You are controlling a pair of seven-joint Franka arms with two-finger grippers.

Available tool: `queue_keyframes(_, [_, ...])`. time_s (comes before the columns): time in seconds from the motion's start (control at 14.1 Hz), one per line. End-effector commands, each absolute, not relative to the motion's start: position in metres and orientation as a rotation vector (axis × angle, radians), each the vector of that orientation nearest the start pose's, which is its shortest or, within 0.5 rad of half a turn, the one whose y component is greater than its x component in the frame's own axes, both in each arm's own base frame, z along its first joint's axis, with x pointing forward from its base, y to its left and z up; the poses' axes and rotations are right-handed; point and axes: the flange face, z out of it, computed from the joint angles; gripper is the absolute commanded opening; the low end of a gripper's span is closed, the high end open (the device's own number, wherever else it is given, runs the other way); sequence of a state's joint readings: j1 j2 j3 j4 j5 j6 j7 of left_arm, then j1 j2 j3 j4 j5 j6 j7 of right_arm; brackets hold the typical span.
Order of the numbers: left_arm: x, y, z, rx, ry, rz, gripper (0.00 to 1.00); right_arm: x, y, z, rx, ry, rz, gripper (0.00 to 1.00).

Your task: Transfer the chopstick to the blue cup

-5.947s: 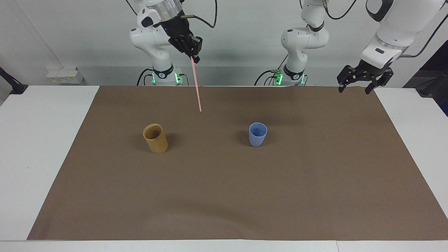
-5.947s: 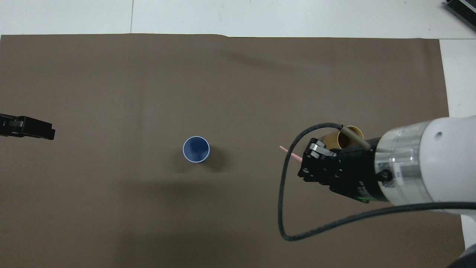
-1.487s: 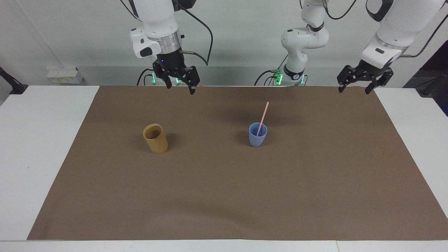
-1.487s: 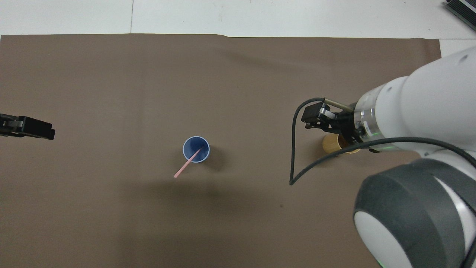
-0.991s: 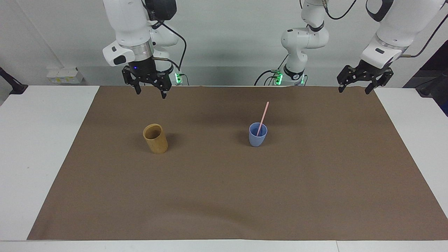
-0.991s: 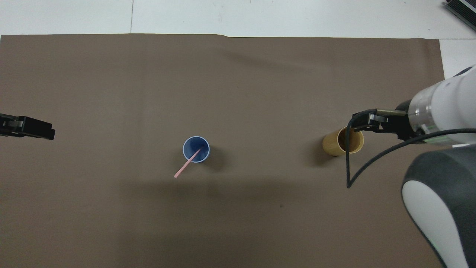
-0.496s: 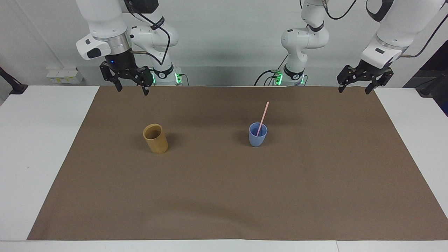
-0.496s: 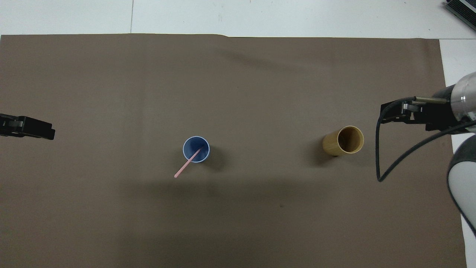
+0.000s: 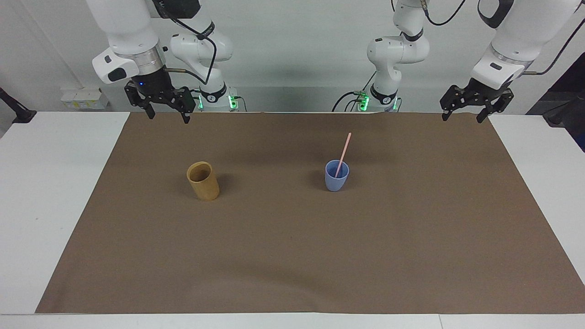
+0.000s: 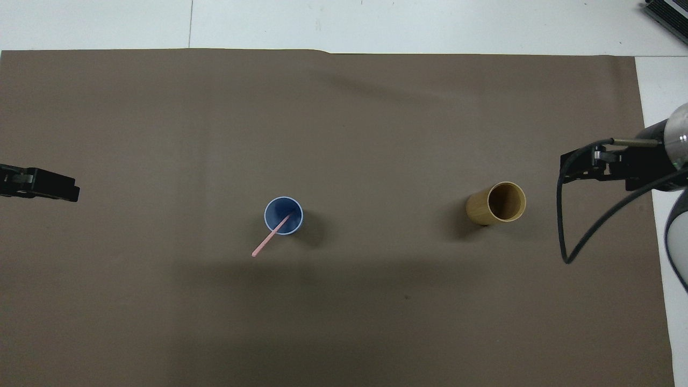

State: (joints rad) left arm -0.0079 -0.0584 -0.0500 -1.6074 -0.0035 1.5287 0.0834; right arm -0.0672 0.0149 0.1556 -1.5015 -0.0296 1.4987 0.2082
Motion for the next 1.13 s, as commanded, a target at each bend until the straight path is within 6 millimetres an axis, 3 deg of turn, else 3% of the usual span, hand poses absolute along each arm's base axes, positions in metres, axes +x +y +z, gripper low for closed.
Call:
queue_keyframes(0.0, [0.528,-0.028,0.642,-3.120,0.234,0.029,1.00,0.548,0.035,0.647,-3.177,0.099,0.023,1.00])
queue_keyframes(0.35, [0.528,-0.030,0.642,-3.122,0.234,0.032,1.00,0.543,0.037,0.644,-3.177,0.106,0.040,1.00])
queue_keyframes(0.71, [0.526,-0.047,0.642,-3.122,0.285,0.029,1.00,0.543,0.038,0.644,-3.174,0.108,0.038,1.00])
queue_keyframes(1.06, [0.526,-0.043,0.642,-3.123,0.276,0.032,1.00,0.543,0.038,0.644,-3.174,0.108,0.036,1.00])
